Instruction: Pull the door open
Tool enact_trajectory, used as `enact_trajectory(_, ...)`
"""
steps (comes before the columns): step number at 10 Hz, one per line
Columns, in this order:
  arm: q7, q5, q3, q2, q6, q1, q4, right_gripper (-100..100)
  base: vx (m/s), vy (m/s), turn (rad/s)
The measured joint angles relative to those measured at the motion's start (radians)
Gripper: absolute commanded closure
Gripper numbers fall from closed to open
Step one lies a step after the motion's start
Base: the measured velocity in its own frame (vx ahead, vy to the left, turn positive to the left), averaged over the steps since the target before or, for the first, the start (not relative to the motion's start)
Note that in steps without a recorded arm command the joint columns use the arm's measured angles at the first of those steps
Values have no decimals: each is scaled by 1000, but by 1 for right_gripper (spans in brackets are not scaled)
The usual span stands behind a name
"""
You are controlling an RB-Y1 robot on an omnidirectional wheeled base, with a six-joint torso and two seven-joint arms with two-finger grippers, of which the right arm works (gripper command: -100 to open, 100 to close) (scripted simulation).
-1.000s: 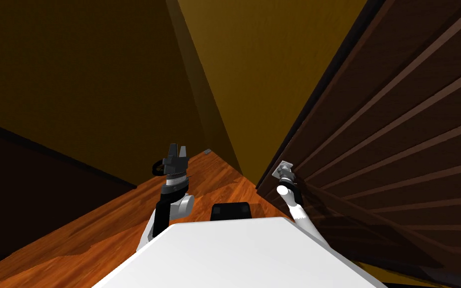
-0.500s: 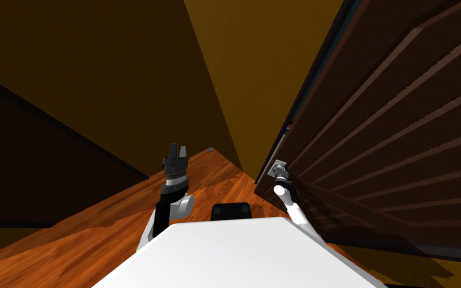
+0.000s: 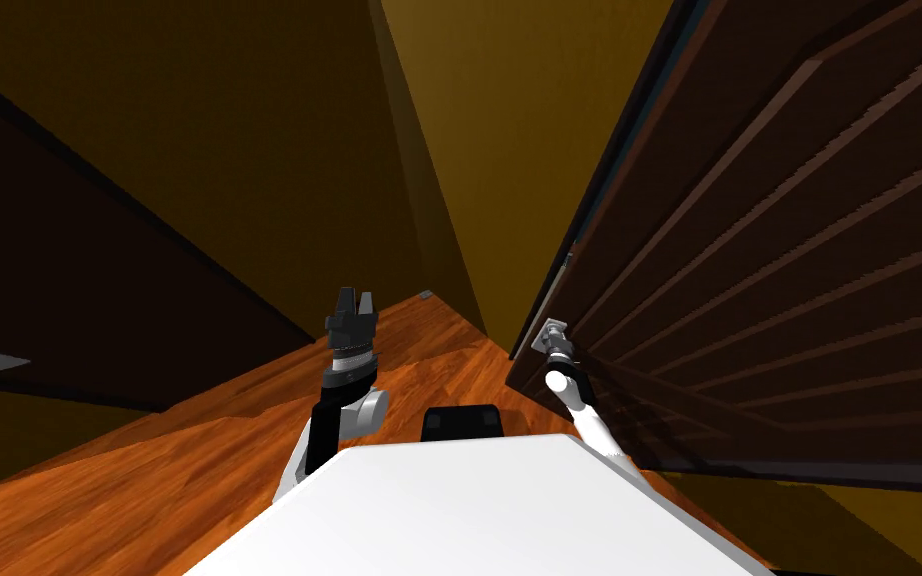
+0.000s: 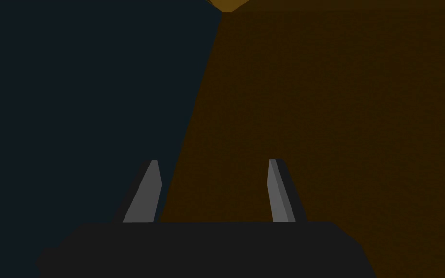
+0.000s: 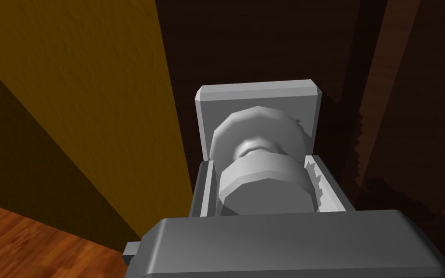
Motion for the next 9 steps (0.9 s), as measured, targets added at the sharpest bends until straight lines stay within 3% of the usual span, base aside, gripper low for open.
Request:
enact_trajectory(4,-33,8,60,-28,-3,22,-26,100,-261,-20,114)
enact_trajectory(6,-34,9,74,-29,5,31,-37,100,-139,-4,82)
enact_trajectory(9,-56,14,96,-50,-1,40,-48,100,-232,-27,115)
